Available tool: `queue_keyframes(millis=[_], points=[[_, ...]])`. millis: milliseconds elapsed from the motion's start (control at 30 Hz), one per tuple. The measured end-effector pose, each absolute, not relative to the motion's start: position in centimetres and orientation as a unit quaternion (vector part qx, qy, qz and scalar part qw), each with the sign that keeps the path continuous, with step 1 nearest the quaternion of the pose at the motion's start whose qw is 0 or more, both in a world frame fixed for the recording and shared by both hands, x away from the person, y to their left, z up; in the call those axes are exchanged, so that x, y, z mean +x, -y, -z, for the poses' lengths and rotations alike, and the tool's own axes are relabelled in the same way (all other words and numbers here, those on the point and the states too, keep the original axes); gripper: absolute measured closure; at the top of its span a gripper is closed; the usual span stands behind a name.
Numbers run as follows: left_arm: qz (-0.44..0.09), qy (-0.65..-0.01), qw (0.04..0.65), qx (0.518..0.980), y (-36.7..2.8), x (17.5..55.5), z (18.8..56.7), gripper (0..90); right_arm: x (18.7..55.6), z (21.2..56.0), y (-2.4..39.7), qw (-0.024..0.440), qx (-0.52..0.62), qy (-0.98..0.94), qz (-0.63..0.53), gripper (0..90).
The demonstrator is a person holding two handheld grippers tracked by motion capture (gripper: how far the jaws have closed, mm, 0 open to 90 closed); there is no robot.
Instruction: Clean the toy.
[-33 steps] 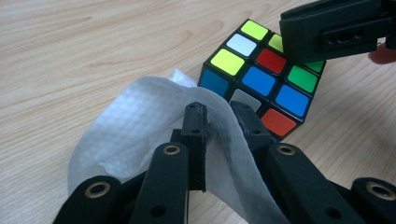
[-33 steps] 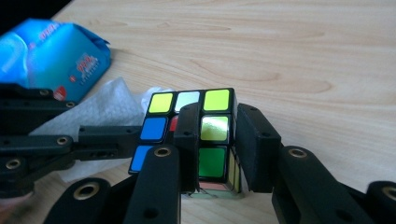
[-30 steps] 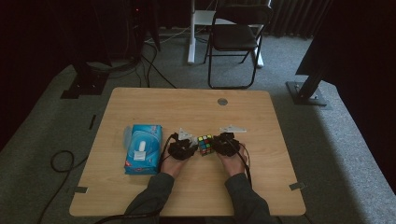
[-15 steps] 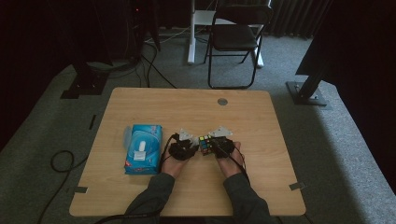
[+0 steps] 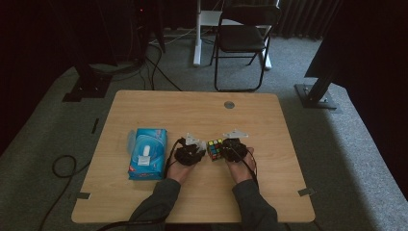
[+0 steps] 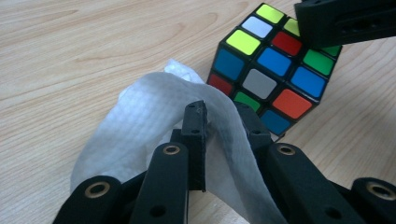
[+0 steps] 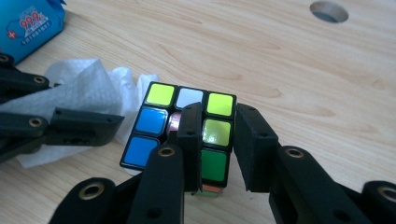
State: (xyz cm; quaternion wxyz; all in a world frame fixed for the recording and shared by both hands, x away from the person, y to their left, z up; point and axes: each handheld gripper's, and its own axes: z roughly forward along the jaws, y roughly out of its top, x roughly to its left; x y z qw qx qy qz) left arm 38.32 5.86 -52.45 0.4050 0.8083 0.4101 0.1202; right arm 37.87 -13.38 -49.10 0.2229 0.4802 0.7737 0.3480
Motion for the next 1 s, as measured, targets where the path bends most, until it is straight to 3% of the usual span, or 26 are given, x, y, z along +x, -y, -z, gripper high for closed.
queue_keyframes(millis=[333, 433, 500, 633, 767, 833, 900, 933, 1000], points=[[-0.12, -0.411, 0.406, 0.807, -5.8, 38.3, 52.4, 77.0, 38.2, 49.2, 13.9, 0.201, 0.494, -0.767, -0.356, 72.3], [-0.121, -0.411, 0.406, 0.807, -5.8, 38.3, 52.3, 77.0, 38.7, 49.4, 14.9, 0.16, 0.517, -0.749, -0.382, 71.9], [-0.121, -0.409, 0.406, 0.808, -5.8, 38.3, 52.3, 77.0, 39.2, 50.1, 16.3, 0.107, 0.543, -0.72, -0.418, 71.0], [-0.121, -0.409, 0.405, 0.808, -5.8, 38.3, 52.3, 77.0, 39.6, 50.3, 17.6, 0.095, 0.564, -0.697, -0.432, 70.9], [-0.121, -0.41, 0.405, 0.808, -5.8, 38.4, 52.3, 77.0, 40.2, 51.0, 19.8, 0.048, 0.596, -0.653, -0.464, 71.9], [-0.121, -0.41, 0.404, 0.809, -5.8, 38.4, 52.3, 77.0, 40.3, 50.9, 20.4, 0.059, 0.604, -0.649, -0.459, 72.5], [-0.12, -0.409, 0.405, 0.808, -5.7, 38.4, 52.3, 77.0, 40.3, 50.6, 20.7, 0.077, 0.603, -0.659, -0.444, 86.5], [-0.12, -0.41, 0.406, 0.808, -5.7, 38.4, 52.3, 77.0, 40.3, 50.6, 20.5, 0.118, 0.6, -0.677, -0.409, 85.7], [-0.121, -0.408, 0.407, 0.809, -5.6, 38.4, 52.3, 77.0, 40.4, 51.4, 20.5, 0.101, 0.599, -0.686, -0.402, 82.2]])
